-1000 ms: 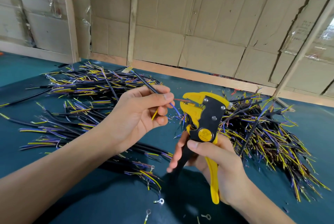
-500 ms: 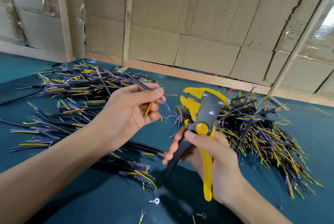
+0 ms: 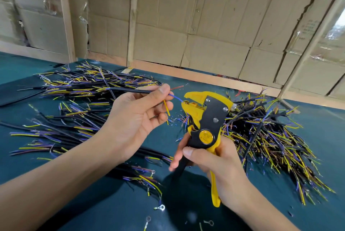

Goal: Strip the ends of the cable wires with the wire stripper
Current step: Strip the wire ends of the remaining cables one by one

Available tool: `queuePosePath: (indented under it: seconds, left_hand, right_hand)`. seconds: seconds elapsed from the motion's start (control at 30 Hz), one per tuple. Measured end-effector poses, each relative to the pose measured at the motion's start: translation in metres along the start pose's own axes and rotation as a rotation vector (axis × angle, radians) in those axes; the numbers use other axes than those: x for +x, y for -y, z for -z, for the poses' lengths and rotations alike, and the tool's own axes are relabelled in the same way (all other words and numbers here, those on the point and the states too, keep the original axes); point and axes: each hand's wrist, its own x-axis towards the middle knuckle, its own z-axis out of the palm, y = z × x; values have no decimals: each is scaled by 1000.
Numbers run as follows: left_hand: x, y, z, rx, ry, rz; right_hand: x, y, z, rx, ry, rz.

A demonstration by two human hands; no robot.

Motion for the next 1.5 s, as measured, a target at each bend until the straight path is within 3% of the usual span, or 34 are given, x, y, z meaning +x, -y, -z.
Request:
queuePosePath:
  seconds: [0.23,0.8,1.0,1.17,1.5]
  left_hand:
    - [-3,-1,-1,9,-70,-54]
    - [-7,2,-3,80,-65,-73]
    - [-7,4,-2,139,-90,-65]
    - [-7,2,-2,161,-104,-85]
    - [-8,3,-3,153,-116,-111]
  right_hand:
    - [1,0,1,-4,17,5]
    - [5,-1,2,12,-1,-32]
    - [1,6,-4,-76,-223,-116]
    - [5,6,-3,170,-45,-140]
    - [5,0,1,188,42,-101]
